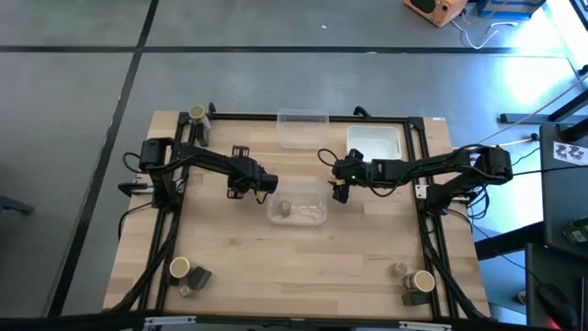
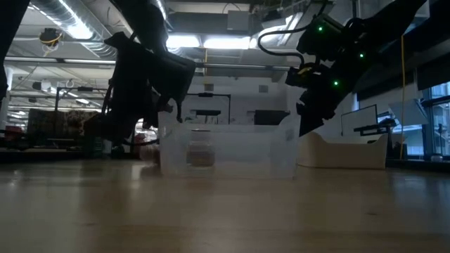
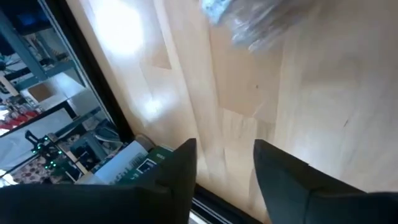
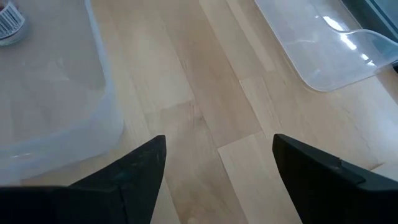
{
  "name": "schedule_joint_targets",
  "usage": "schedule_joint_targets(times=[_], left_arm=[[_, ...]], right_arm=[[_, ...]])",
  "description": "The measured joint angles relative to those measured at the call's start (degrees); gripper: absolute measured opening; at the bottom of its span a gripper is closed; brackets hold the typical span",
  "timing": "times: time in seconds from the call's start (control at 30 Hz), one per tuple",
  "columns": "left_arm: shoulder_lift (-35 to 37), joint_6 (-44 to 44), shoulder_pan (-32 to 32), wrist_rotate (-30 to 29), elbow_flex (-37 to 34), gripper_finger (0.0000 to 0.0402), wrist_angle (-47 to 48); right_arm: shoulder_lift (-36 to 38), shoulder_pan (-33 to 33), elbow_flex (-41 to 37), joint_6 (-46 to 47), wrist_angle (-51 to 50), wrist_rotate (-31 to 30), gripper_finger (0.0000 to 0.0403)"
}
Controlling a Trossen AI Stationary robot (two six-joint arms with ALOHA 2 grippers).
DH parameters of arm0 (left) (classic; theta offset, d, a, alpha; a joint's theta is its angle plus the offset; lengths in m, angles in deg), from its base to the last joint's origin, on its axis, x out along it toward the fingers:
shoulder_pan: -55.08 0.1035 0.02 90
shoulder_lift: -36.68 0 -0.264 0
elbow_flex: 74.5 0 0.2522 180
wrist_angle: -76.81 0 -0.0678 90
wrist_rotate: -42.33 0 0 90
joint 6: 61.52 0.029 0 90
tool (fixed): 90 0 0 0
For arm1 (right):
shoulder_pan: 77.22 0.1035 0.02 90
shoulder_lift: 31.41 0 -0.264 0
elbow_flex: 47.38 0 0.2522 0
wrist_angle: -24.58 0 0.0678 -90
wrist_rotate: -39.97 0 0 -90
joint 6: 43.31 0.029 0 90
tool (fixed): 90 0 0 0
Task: Sort spices by type
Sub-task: Put the top left transparent seasoning bottle into the bottom transparent bin
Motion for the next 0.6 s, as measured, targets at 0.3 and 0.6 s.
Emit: schedule_joint_targets(times=[0.3,0.6], left_arm=[[3.9,-1.9,0.1,3.3,2.7,0.0168,1.3],[24.9,-10.5,2.1,7.8,-3.5,0.0169,-11.6]], right_arm=[[0.0,0.0,0.0,0.0,0.0,0.0,0.0293],[0.0,0.0,0.0,-0.2,-0.1,0.0,0.0293]])
